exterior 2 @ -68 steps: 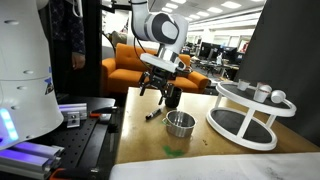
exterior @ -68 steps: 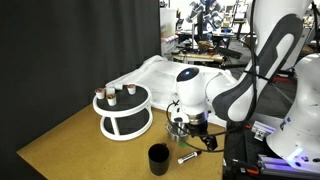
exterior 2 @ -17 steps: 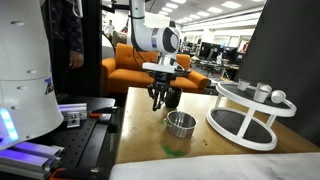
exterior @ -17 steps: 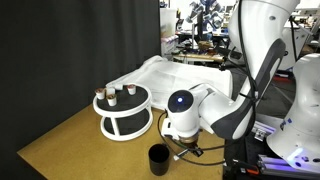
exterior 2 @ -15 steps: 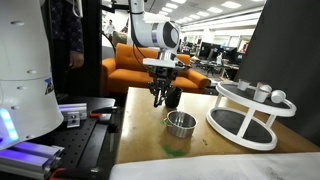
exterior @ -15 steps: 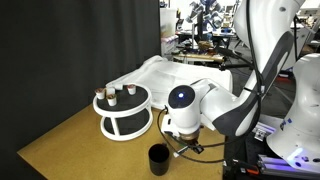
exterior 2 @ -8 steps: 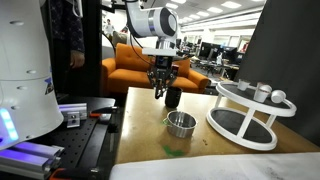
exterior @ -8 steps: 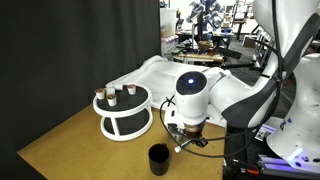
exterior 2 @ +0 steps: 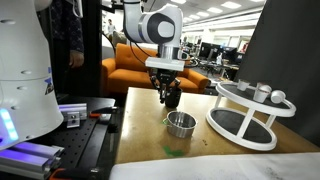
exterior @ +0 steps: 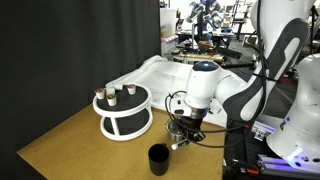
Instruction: Put the black marker in the black mug cup
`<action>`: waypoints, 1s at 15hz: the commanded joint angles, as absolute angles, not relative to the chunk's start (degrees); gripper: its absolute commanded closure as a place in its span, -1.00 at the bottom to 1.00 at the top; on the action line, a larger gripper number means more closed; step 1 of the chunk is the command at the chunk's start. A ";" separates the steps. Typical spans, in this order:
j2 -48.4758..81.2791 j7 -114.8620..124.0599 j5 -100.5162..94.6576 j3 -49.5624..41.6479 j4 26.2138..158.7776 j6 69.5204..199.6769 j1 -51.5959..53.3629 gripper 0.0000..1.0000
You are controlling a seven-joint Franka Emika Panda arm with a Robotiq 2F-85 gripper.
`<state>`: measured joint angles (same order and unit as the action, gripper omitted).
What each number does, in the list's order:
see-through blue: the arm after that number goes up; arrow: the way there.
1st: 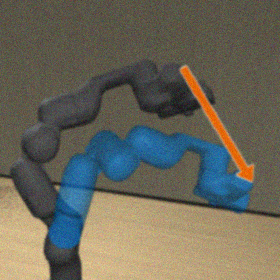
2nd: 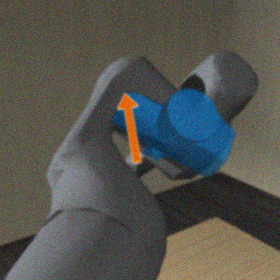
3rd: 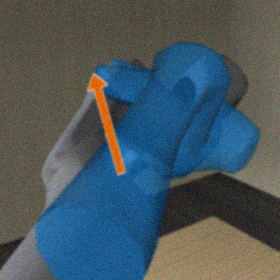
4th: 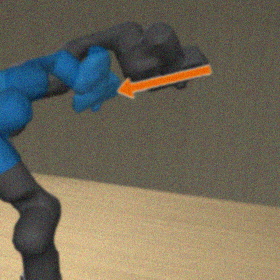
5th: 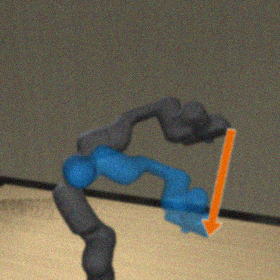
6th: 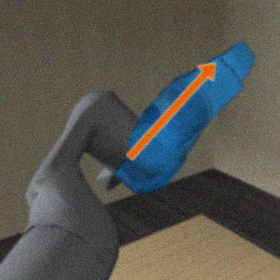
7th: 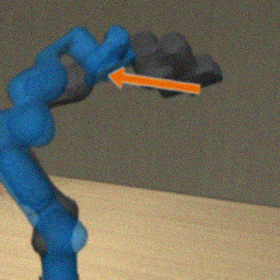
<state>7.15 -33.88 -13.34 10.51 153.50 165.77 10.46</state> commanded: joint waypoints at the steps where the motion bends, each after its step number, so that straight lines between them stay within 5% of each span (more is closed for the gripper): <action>1: 6.30 -47.26 -1.32 16.12 155.89 173.43 6.31 0.91; 5: 5.65 -57.51 10.92 24.59 152.00 172.12 4.45 0.91; 15: -2.18 -58.87 9.72 23.76 147.21 163.46 6.36 0.91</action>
<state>-3.77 -56.64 9.82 24.53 148.70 165.39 6.84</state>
